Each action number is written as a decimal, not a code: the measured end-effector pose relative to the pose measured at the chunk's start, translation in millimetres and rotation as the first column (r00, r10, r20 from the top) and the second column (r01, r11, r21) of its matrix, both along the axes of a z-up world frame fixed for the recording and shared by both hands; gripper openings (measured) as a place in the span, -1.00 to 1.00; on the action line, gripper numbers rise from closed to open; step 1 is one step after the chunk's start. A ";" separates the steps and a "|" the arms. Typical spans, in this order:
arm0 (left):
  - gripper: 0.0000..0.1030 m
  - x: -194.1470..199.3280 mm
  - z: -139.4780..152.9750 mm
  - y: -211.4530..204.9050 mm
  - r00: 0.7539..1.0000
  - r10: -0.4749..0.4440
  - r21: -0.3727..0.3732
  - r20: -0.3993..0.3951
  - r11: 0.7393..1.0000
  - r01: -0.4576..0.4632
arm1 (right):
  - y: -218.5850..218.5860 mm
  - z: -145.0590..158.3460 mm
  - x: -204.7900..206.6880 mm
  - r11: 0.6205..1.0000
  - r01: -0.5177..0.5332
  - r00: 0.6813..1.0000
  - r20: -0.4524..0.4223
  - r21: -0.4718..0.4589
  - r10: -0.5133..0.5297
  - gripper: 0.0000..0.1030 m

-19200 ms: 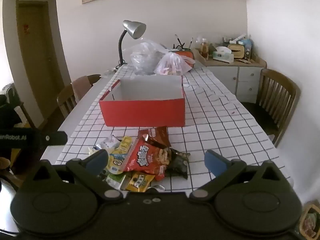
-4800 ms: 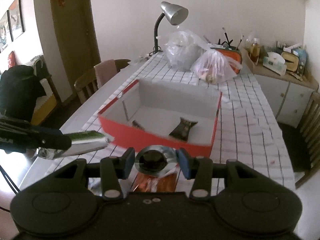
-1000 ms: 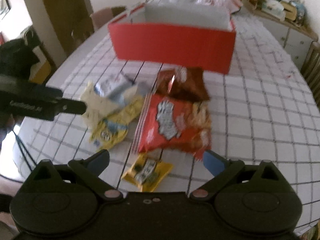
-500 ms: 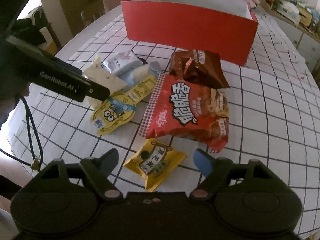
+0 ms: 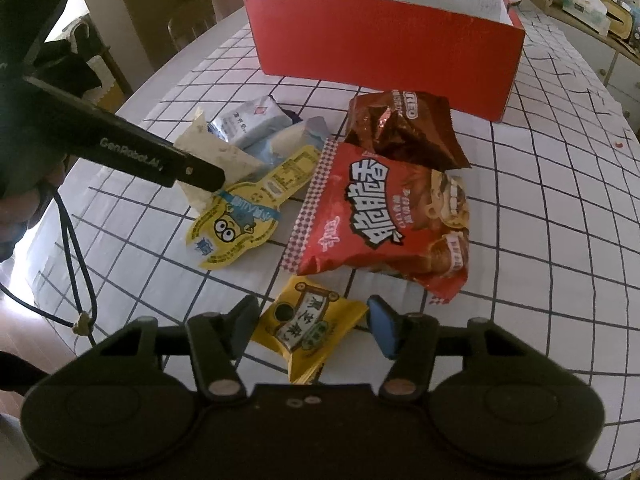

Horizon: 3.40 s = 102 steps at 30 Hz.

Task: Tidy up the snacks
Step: 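Grasp the cream snack bag with the left gripper while the right grasps the yellow packet, then carry both packets over the red box and open both grippers to drop them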

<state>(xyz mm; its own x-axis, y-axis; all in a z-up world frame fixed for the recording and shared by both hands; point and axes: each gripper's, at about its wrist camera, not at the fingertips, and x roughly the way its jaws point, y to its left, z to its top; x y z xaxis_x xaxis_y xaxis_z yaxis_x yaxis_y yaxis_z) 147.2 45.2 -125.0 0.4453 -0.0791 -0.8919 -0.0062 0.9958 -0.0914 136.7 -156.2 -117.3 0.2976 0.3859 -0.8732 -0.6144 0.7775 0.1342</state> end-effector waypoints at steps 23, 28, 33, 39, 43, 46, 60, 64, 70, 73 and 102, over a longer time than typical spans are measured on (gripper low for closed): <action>-0.20 -29.9 16.7 24.2 0.993 0.106 -0.078 0.053 0.992 -0.102 | 6.7 1.9 -8.0 0.987 0.162 0.984 -0.073 -0.014 -0.163 0.31; -0.20 -37.8 21.9 25.1 0.991 0.117 -0.079 0.064 0.991 -0.112 | 8.1 -2.2 -4.8 0.979 0.201 0.975 -0.089 -0.037 -0.204 -0.15; -0.20 -46.0 28.8 25.8 0.989 0.126 -0.093 0.076 0.989 -0.119 | 7.1 0.8 -8.4 0.981 0.193 0.977 -0.086 -0.021 -0.194 -0.37; -0.20 -53.3 41.7 26.2 0.985 0.143 -0.116 0.095 0.984 -0.132 | -3.6 11.3 -11.4 0.976 0.217 0.974 -0.076 0.011 -0.215 -0.38; -0.20 -55.5 58.0 26.9 0.981 0.150 -0.142 0.123 0.981 -0.132 | -17.4 31.2 -13.3 0.968 0.242 0.970 -0.054 0.062 -0.239 -0.38; -0.20 -54.1 74.6 25.8 0.976 0.146 -0.153 0.160 0.981 -0.122 | -29.3 54.0 -8.4 0.956 0.269 0.963 -0.022 0.114 -0.268 -0.38; -0.20 8.0 139.6 8.0 0.944 0.119 -0.113 0.309 0.990 -0.088 | -23.7 135.7 74.9 0.945 0.233 0.943 0.184 0.231 -0.278 -0.38; -0.20 44.1 138.1 7.3 0.948 0.130 -0.092 0.291 0.990 -0.107 | -15.1 136.2 109.7 0.951 0.219 0.945 0.197 0.218 -0.263 -0.38; -0.20 104.4 126.6 11.2 0.958 0.154 -0.044 0.244 0.988 -0.148 | -3.6 122.6 169.7 0.956 0.223 0.951 0.174 0.190 -0.257 -0.38; -0.20 135.1 118.9 16.9 0.963 0.176 -0.023 0.205 0.984 -0.175 | 4.1 109.4 198.7 0.961 0.223 0.958 0.147 0.164 -0.247 -0.38; -0.15 248.5 40.2 30.0 0.977 0.211 0.101 -0.017 0.973 -0.208 | 59.9 33.4 289.2 0.998 0.067 0.997 0.033 0.023 -0.067 -0.35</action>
